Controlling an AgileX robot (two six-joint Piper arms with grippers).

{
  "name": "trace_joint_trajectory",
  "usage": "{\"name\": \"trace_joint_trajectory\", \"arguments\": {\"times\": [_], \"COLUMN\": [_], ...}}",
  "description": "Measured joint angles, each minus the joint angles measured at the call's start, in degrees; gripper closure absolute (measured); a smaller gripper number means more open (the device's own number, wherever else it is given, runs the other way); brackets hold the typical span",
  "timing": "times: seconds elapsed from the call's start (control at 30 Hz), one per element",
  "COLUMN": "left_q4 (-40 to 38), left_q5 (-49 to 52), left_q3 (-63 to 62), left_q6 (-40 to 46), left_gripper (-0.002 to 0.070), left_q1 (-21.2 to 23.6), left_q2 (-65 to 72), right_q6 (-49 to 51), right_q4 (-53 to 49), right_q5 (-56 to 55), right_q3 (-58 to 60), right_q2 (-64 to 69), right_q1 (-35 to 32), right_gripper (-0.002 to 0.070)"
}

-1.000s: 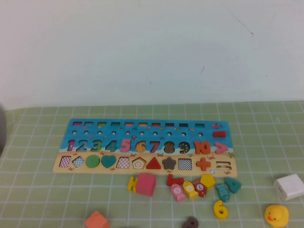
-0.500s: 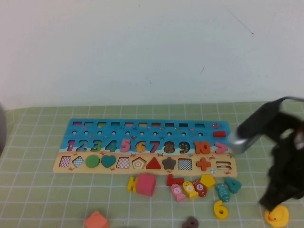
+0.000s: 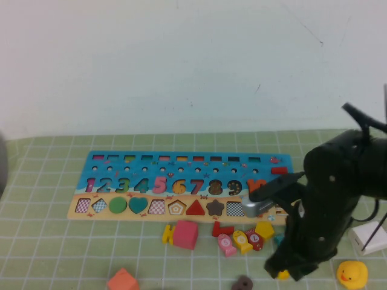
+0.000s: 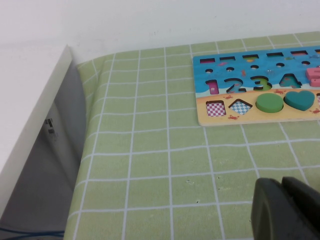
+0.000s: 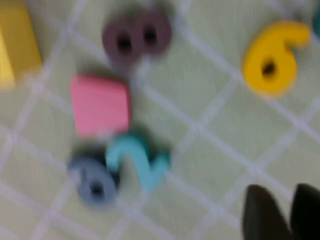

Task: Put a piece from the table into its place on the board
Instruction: Pick up the "number 6"

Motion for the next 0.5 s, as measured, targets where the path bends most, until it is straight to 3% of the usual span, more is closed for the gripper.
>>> {"name": "trace_joint_trajectory", "arguments": {"times": [0.2, 0.5], "left_q4": [-1.9, -3.7], "left_q5": [0.0, 0.0], "left_q3": [0.0, 0.0], "left_q6": [0.0, 0.0], "left_gripper": [0.0676, 0.0676], "left_q1": [0.0, 0.0], "left_q2": [0.0, 0.0], "right_q6": [5.9, 7.1], "right_q4": [0.7, 0.9], "right_q5": [-9.6, -14.2], "right_q3": [-0.1, -0.4], "right_q2": [3.6, 7.8], "right_q1": [0.0, 0.0], "right_gripper": [0.03, 0.0253]}}
